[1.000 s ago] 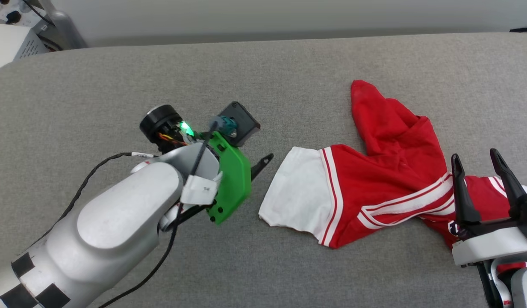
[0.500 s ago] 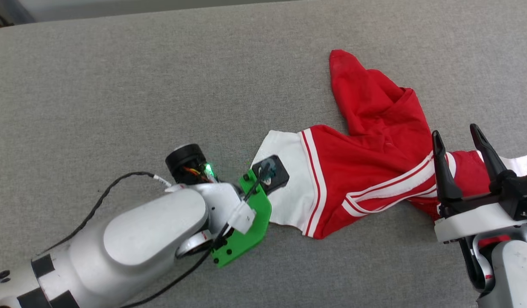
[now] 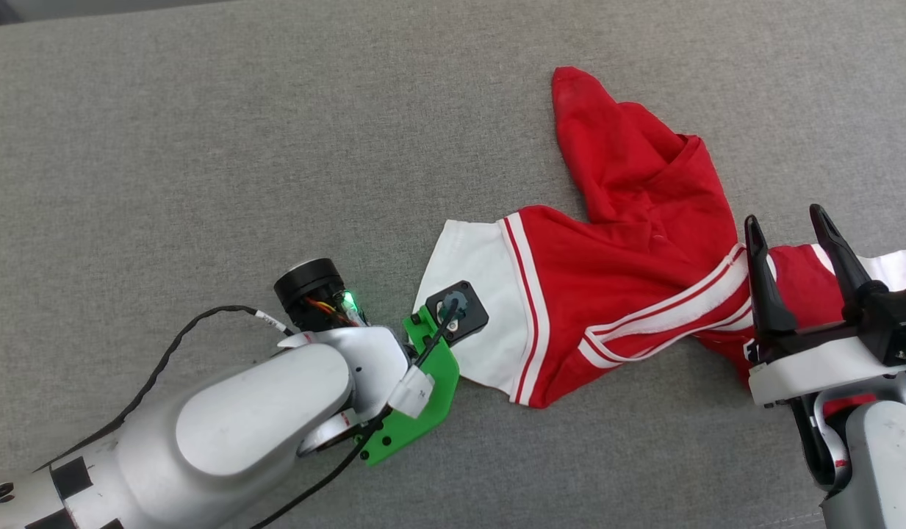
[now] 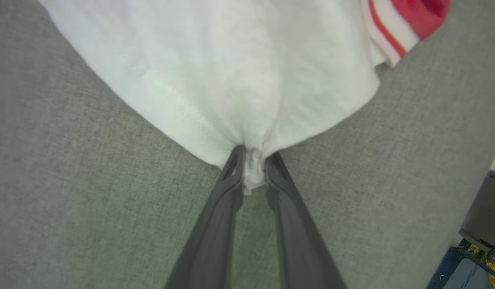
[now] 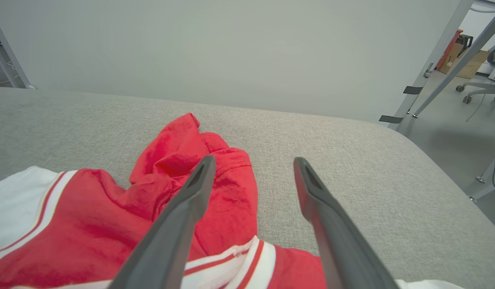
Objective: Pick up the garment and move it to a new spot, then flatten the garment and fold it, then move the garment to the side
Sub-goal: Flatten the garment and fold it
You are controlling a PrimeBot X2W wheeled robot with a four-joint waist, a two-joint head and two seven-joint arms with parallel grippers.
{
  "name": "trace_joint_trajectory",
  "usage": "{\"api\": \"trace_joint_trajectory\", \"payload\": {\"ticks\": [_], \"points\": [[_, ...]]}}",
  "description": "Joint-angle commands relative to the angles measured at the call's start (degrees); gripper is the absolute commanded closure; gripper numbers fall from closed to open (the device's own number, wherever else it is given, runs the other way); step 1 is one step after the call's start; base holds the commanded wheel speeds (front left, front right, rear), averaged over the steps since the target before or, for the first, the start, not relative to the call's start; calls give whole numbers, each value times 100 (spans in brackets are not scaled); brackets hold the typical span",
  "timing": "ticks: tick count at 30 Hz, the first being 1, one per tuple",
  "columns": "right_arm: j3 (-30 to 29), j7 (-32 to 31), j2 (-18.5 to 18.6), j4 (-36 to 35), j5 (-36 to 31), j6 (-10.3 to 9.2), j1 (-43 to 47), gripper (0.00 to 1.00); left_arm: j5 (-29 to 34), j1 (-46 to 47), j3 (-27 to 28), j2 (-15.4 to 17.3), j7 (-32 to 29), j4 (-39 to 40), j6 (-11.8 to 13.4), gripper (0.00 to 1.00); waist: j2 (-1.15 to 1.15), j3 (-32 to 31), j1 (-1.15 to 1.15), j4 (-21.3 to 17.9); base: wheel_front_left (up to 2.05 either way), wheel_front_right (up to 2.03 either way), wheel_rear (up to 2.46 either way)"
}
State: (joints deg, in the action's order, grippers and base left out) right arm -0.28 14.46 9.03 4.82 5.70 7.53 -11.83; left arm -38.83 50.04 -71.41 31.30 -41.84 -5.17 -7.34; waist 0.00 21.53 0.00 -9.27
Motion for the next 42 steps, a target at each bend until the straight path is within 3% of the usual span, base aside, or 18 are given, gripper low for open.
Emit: {"api": "trace_joint_trajectory", "payload": {"ticks": [1,7,11,23,30,31,32,33,41,42], "points": [[-35,51,28,3,-14,-4,-63,0,-49,-236,-194,60,174,-275,-14,100,0,-137,0,104,0,0,0],[-180,52,66,-20,-20,-4,150,0,-253,186,-154,304,1425,-756,-14,100,0,-487,0,313,0,0,0],[-297,53,86,-40,-9,-4,324,0,-347,143,-35,559,1890,-1027,-11,100,0,-675,0,441,0,0,0],[-450,53,119,-38,-1,-4,552,0,-941,-736,393,1232,2726,-1695,457,100,0,-803,0,635,0,0,0],[-512,53,142,59,-20,-4,617,0,-1237,-1201,482,1223,3091,-2057,552,100,0,-871,0,722,0,0,0],[-505,53,146,78,-22,-4,614,0,-1271,-1252,513,1171,3196,-2102,580,96,0,-900,0,735,0,0,0],[-493,50,154,90,-19,-4,611,0,-1289,-1291,539,1123,3295,-2139,613,69,0,-932,0,746,0,0,0],[-479,41,173,98,-10,-4,606,0,-1291,-1332,583,1068,3461,-2179,674,0,0,-973,0,756,0,0,0],[-627,-226,575,-216,195,-4,544,0,-1263,-1693,949,765,4804,-2245,1244,0,0,-1382,0,886,0,0,0],[-675,-391,738,-390,287,-4,513,0,-1222,-1787,1044,743,5129,-2167,1456,0,0,-1460,0,926,0,0,0]]}}
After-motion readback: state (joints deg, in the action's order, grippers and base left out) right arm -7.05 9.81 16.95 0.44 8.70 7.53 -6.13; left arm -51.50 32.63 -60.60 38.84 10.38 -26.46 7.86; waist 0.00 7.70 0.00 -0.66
